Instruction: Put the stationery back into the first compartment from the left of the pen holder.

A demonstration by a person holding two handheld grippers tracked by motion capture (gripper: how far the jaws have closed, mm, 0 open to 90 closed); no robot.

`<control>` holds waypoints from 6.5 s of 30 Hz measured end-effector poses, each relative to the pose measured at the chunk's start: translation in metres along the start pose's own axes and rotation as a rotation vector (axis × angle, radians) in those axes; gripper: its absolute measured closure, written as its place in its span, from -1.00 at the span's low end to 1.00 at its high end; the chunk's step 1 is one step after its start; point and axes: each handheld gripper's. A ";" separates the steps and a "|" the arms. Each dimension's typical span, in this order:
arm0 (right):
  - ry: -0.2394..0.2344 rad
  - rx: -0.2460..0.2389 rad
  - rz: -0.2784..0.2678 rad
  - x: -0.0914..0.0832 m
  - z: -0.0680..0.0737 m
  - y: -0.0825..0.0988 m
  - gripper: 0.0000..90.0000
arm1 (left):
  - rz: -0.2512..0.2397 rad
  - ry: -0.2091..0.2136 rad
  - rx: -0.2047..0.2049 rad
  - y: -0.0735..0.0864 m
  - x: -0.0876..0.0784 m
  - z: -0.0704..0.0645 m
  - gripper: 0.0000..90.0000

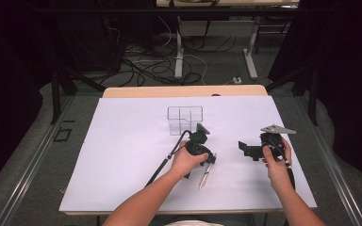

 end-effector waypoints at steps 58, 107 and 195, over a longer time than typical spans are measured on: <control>0.002 0.001 -0.006 -0.001 0.000 0.000 -0.99 | -0.290 -0.026 0.029 -0.005 -0.056 0.005 0.78; 0.003 -0.005 -0.009 -0.001 0.001 0.001 -0.99 | -0.754 -0.195 -0.015 -0.037 -0.159 0.048 0.78; -0.024 -0.025 -0.001 0.002 0.005 0.002 -0.97 | -0.746 -0.345 0.009 -0.049 -0.127 0.098 0.69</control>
Point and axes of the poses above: each handheld gripper's, and its own axes: x roughly forward along the jaws, y roughly out of its underside, z roughly to its left, and after that the axes turned 11 degrees about -y, right-handed
